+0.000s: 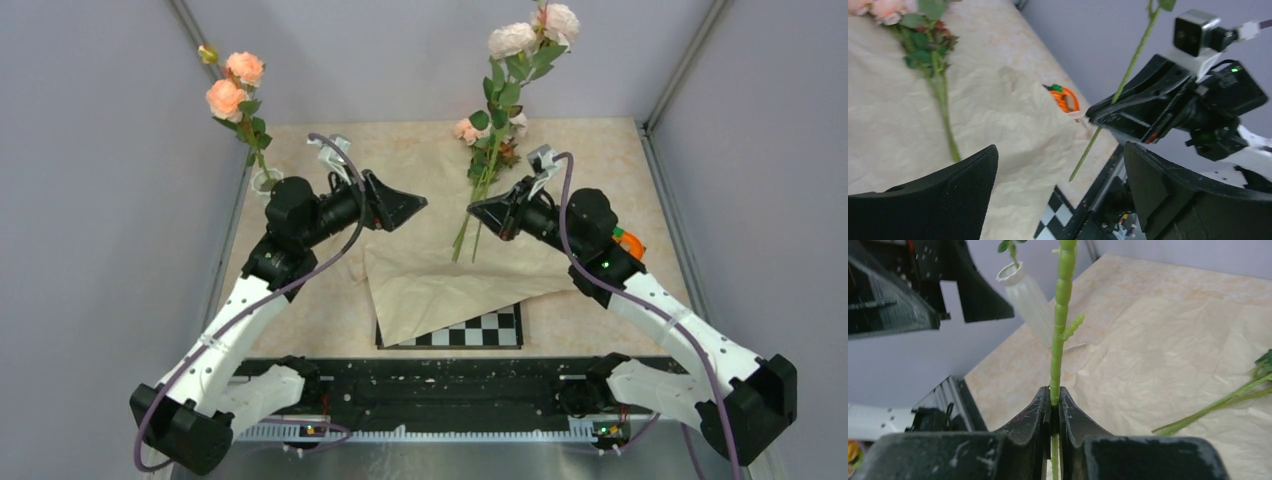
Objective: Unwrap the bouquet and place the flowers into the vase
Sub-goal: Pick up the fake flower from the wrapping paper.
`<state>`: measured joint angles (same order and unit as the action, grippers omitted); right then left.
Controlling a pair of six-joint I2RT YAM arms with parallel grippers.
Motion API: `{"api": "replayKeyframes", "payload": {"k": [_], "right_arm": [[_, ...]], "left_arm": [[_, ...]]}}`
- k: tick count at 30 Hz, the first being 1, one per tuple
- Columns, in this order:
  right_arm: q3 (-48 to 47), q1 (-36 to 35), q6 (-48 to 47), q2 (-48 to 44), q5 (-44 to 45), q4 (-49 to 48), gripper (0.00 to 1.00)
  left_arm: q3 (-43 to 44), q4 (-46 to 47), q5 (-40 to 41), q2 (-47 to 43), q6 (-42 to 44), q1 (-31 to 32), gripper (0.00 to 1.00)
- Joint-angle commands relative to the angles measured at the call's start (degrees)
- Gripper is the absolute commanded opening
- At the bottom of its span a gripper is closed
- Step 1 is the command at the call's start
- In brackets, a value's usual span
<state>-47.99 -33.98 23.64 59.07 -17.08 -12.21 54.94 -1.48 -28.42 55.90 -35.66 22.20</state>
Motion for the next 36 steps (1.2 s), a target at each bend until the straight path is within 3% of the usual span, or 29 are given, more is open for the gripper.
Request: {"api": "replayKeyframes", "payload": {"k": [1, 6, 13, 27, 36], "right_arm": [[-3.3, -0.2, -2.9, -2.5, -12.0, 4.1, 0.0], [-5.6, -0.3, -1.9, -2.3, -20.5, 4.9, 0.0], [-7.7, -1.1, -2.0, 0.2, -28.3, 7.5, 0.0], [-10.5, -5.9, -5.9, 4.1, -31.6, 15.7, 0.0], [-10.5, -7.3, -6.5, 5.2, -30.9, 16.3, 0.0]], "left_arm": [[3.8, 13.7, -4.2, 2.8, -10.5, 4.5, 0.99], [4.5, 23.6, -7.6, 6.9, -17.5, 6.9, 0.99], [6.7, 23.9, -7.6, 9.9, -17.9, 7.7, 0.99], [8.4, 28.0, -5.7, 10.7, -19.9, 7.8, 0.98], [8.2, 25.6, -4.1, 9.5, -18.3, 7.7, 0.49]]}}
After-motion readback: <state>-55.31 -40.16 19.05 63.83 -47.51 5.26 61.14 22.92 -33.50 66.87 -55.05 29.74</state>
